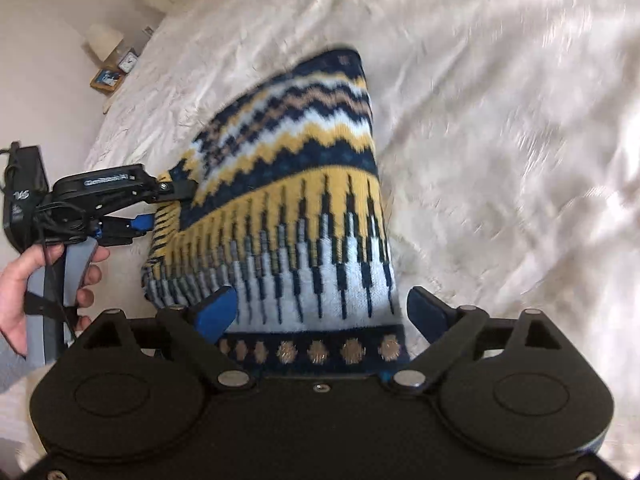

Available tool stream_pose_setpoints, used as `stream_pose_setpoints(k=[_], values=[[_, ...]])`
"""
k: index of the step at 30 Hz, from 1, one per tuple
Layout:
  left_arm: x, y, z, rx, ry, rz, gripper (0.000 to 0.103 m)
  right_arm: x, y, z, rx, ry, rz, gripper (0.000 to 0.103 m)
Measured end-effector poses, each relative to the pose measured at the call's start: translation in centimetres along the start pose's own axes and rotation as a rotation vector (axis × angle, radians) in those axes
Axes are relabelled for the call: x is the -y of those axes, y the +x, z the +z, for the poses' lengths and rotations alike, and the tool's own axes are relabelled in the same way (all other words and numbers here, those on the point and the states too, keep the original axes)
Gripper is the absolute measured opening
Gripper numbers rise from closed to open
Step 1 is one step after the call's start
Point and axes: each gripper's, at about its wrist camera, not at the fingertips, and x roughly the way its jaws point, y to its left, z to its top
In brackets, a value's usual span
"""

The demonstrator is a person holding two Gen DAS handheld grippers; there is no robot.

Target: Fold small clothes

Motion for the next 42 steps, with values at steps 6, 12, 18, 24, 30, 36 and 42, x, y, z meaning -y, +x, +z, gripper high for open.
stream_pose_setpoints(k=[6, 12, 18, 24, 30, 36, 42], values=[[-0.7, 0.3, 0.4, 0.002, -0.058, -0.020, 0.068, 0.4, 1.7, -0.1, -0.024, 0.019, 0.069, 0.095], [-1.4, -2.5, -2.0, 0.110, -0.059, 0.098, 0.068, 0.4, 2.1, 0.2, -0.044, 0.024, 0.099, 0.097], [-2.8, -1.4, -1.2, 0.063, -0.142, -0.027, 0.068, 0.4, 2.3, 0.1, -0.053, 0.006, 0.102, 0.097], [-0.4, 1.9, 0.9, 0.030, -0.075, -0.106, 0.077, 0.7, 2.4, 0.1, -0.051, 0.034, 0.119, 0.101], [-0.4, 2.4, 0.6, 0.034, -0.128, -0.170, 0.029, 0.4, 1.8, 0.3, -0.053, 0.024, 0.117, 0.051], [2.5, -1.0, -0.7, 0.108, -0.061, -0.115, 0.023, -1.3, -2.0, 0.5, -0.021, -0.010, 0.086, 0.031], [5.8, -4.4, -2.8, 0.117, 0.004, -0.131, 0.023, -2.2, -6.5, -1.4, -0.035, -0.032, 0.084, 0.030]])
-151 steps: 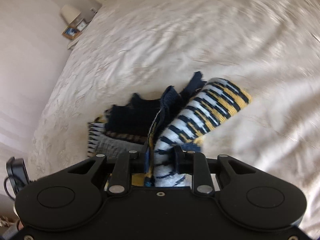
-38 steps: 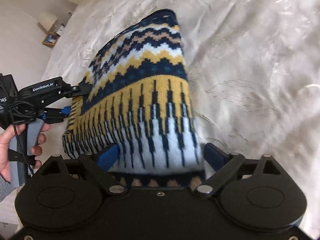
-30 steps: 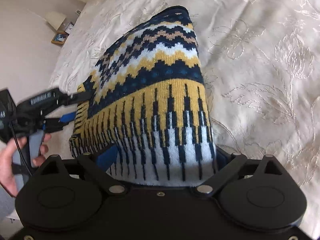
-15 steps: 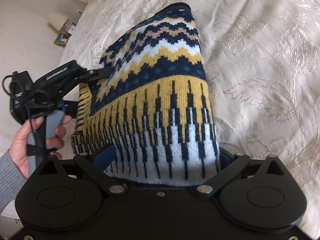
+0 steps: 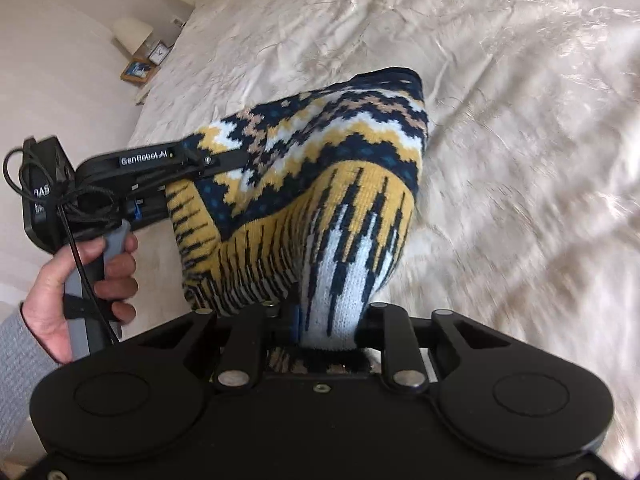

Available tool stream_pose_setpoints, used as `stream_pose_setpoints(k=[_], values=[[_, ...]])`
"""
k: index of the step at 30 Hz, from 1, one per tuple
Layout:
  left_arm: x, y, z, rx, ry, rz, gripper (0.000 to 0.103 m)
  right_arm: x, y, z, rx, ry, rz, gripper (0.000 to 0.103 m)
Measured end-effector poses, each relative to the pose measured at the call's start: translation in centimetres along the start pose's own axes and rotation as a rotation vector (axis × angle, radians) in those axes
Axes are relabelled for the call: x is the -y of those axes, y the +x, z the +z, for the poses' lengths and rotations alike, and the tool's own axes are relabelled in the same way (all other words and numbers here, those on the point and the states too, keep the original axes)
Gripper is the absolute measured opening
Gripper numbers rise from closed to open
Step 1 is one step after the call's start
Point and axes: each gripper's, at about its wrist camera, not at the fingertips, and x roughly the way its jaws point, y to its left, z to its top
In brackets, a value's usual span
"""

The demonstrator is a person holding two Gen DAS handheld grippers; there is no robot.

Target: Fold small clothes

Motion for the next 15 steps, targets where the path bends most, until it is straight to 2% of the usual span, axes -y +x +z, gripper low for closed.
stream_pose_setpoints(k=[4, 11, 13, 15], values=[[2.2, -1.5, -3.2, -0.040, 0.007, -0.024, 0.023, 0.9, -3.0, -2.7, -0.031, 0.025, 0.005, 0.030], [5.6, -2.7, -11.0, -0.097, -0.027, -0.067, 0.023, 4.4, -7.6, -8.8, -0.102, 0.019, -0.060, 0.030], [5.9, -2.5, -12.9, -0.107, -0.044, -0.066, 0.023, 6.0, -8.6, -10.4, -0.124, 0.025, -0.071, 0.030], [5.7, -1.9, -14.5, -0.119, -0.078, -0.030, 0.023, 7.5, -8.9, -11.5, -0.142, 0.034, -0.076, 0.032]])
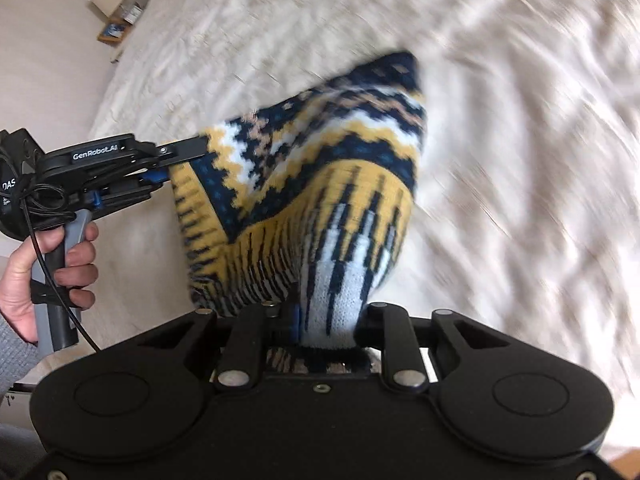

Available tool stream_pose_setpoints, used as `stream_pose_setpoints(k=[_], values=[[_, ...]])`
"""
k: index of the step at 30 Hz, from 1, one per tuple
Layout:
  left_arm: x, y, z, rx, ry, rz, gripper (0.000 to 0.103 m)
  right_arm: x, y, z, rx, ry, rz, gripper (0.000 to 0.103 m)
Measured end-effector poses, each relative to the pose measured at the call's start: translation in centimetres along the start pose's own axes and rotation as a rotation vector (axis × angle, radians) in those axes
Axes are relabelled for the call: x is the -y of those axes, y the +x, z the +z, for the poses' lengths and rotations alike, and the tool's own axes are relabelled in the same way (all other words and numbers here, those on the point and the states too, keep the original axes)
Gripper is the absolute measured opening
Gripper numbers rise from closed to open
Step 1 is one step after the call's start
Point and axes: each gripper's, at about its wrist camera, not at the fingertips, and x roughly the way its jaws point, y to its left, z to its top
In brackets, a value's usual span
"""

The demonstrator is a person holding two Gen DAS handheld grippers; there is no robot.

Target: Fold small clothes

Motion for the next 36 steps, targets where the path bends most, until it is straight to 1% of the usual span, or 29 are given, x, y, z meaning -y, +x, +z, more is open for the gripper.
stream_pose_setpoints(k=[2, 3, 4, 5, 6, 8, 11, 13, 14, 15, 16, 17, 18, 20, 22, 25, 26, 27, 28, 29, 32, 34, 36], values=[[-0.5, 0.8, -0.8, 0.013, -0.016, 0.077, 0.023, 1.5, 0.9, -0.5, -0.028, -0.003, 0.013, 0.042], [-0.7, 1.2, -0.9, 0.014, -0.016, 0.121, 0.023, 2.1, 1.5, -0.6, -0.050, -0.016, -0.026, 0.056], [-0.9, 1.5, -1.0, 0.009, -0.012, 0.168, 0.023, 2.5, 2.2, -0.5, -0.086, -0.033, -0.079, 0.064], [-1.0, 1.8, -1.0, 0.004, -0.009, 0.203, 0.025, 2.8, 2.6, -0.4, -0.115, -0.049, -0.129, 0.064], [-1.0, 1.9, -1.0, 0.001, -0.006, 0.236, 0.025, 3.1, 2.7, -0.3, -0.132, -0.065, -0.150, 0.064], [-0.6, 1.6, -0.9, 0.017, 0.001, 0.282, 0.025, 3.6, 1.6, -0.1, -0.114, -0.070, -0.101, 0.064], [0.6, 0.2, -0.8, 0.075, 0.027, 0.348, 0.025, 3.7, -1.1, 0.8, -0.047, -0.104, -0.091, 0.066], [1.9, -1.4, -1.0, 0.135, 0.030, 0.361, 0.025, 3.6, -3.0, 1.6, 0.030, -0.136, -0.067, 0.066], [2.7, -2.1, -1.4, 0.165, 0.041, 0.356, 0.025, 3.3, -3.7, 1.7, 0.067, -0.151, -0.051, 0.066], [3.5, -2.6, -1.6, 0.185, 0.054, 0.351, 0.025, 3.0, -4.4, 1.7, 0.114, -0.176, -0.032, 0.062], [4.3, -2.9, -1.9, 0.197, 0.074, 0.340, 0.025, 2.7, -4.8, 2.3, 0.149, -0.200, -0.023, 0.048], [5.2, -2.9, -2.3, 0.201, 0.095, 0.331, 0.025, 2.5, -4.6, 2.6, 0.165, -0.221, -0.027, 0.036], [5.9, -2.8, -2.8, 0.199, 0.113, 0.324, 0.025, 2.2, -4.0, 3.1, 0.164, -0.231, -0.040, 0.021], [7.1, -2.1, -3.9, 0.174, 0.154, 0.303, 0.025, 1.9, -2.4, 4.1, 0.169, -0.236, -0.066, 0.021], [7.9, -1.0, -4.8, 0.128, 0.206, 0.288, 0.025, 1.7, -0.9, 4.6, 0.188, -0.253, -0.091, 0.020], [7.8, -0.2, -6.0, 0.076, 0.230, 0.282, 0.025, 1.1, 0.4, 5.1, 0.228, -0.264, -0.109, 0.020], [7.6, -0.2, -6.4, 0.065, 0.229, 0.278, 0.025, 0.8, 1.4, 5.5, 0.215, -0.259, -0.115, 0.021], [7.3, -0.2, -6.5, 0.054, 0.227, 0.275, 0.025, 0.3, 3.0, 6.1, 0.175, -0.256, -0.118, 0.022], [7.1, -0.1, -6.6, 0.047, 0.230, 0.272, 0.025, -0.2, 4.3, 6.5, 0.123, -0.261, -0.119, 0.021], [7.0, -0.2, -6.8, 0.043, 0.233, 0.272, 0.025, -0.6, 5.4, 6.5, 0.093, -0.274, -0.112, 0.020], [6.9, -0.2, -6.7, 0.029, 0.232, 0.272, 0.025, -2.4, 7.4, 7.0, 0.080, -0.349, -0.099, 0.018], [6.6, 0.2, -6.5, 0.022, 0.227, 0.265, 0.025, -3.2, 7.7, 7.6, 0.073, -0.367, -0.072, 0.018], [6.6, 1.1, -6.4, 0.010, 0.231, 0.266, 0.026, -3.3, 7.5, 7.8, 0.079, -0.376, -0.068, 0.018]])
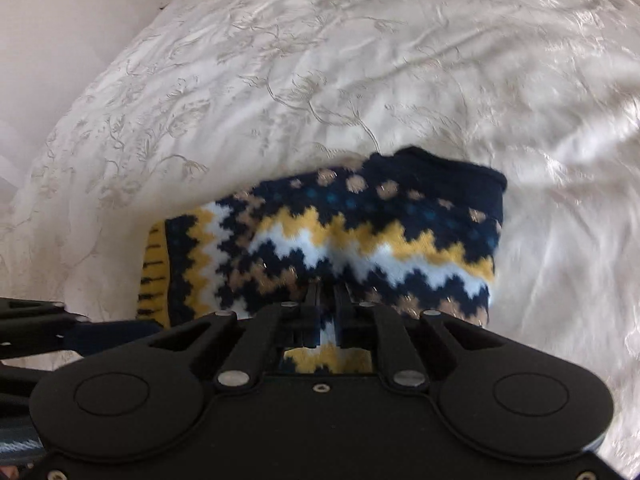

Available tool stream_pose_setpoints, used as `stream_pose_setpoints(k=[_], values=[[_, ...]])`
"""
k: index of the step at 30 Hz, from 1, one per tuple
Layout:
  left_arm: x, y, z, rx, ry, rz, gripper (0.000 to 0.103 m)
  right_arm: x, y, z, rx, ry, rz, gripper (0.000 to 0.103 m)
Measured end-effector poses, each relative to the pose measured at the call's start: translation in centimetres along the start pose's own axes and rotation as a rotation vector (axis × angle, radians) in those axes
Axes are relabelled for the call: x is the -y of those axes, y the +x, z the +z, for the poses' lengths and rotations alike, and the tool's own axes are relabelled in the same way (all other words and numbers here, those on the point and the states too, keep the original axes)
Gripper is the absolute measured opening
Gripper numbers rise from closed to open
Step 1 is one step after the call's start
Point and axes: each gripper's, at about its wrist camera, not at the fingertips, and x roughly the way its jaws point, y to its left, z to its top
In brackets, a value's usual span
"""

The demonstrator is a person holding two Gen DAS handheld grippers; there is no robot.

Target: Fold small clothes

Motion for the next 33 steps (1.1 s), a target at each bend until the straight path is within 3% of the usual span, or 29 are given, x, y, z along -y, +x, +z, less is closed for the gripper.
stream_pose_setpoints(k=[4, 10, 13, 16, 21, 23, 25, 26, 29, 33], values=[[-1.0, 3.2, -0.4, -0.102, 0.000, 0.069, 0.027, 0.3, -2.0, -0.3, 0.044, 0.012, -0.021, 0.019], [-1.5, 3.3, -0.5, -0.094, -0.026, 0.058, 0.028, -1.5, -6.3, -2.5, 0.099, -0.054, -0.083, 0.019], [-1.6, 3.2, -0.7, -0.085, -0.035, 0.060, 0.028, -2.7, -6.0, -4.0, 0.060, -0.099, -0.120, 0.019], [-1.5, 3.4, -0.8, -0.081, -0.025, 0.067, 0.028, -2.8, -2.9, -5.7, -0.043, -0.108, -0.145, 0.019], [-0.5, 2.1, -1.0, -0.046, -0.012, 0.098, 0.030, -2.0, -3.0, -5.9, -0.024, -0.059, -0.134, 0.019], [-0.2, 0.9, -1.6, -0.025, -0.031, 0.107, 0.038, -2.2, -4.6, -6.1, 0.007, -0.067, -0.128, 0.031], [0.0, -0.2, -2.5, -0.002, -0.042, 0.106, 0.044, -2.3, -6.3, -6.9, 0.041, -0.077, -0.121, 0.073], [0.2, -0.7, -3.1, 0.008, -0.035, 0.109, 0.044, -2.5, -6.9, -7.6, 0.056, -0.080, -0.123, 0.080], [0.6, -1.0, -5.1, 0.006, 0.007, 0.147, 0.045, -3.0, -7.8, -9.5, 0.075, -0.098, -0.153, 0.079], [-0.4, 0.9, -7.0, -0.088, -0.022, 0.199, 0.048, -2.2, -6.1, -11.5, -0.020, -0.078, -0.167, 0.080]])
